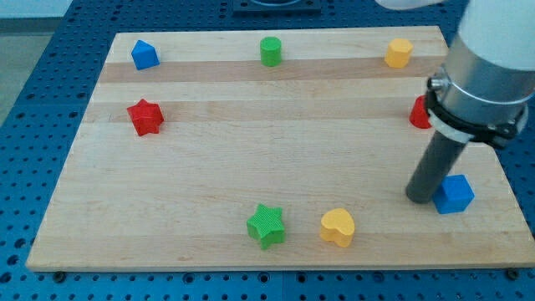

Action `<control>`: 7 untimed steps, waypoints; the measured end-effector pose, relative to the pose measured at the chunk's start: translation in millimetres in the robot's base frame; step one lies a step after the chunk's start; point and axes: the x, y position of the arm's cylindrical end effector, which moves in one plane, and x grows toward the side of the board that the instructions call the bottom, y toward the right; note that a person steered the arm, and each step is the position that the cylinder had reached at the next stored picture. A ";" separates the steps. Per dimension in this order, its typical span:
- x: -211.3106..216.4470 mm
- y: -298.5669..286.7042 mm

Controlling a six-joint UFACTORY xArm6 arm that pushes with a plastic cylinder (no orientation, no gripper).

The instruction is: Move the blue cube bottom of the board

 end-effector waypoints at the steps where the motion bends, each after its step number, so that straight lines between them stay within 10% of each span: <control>1: -43.6 3.1; 7: 24.0 60.3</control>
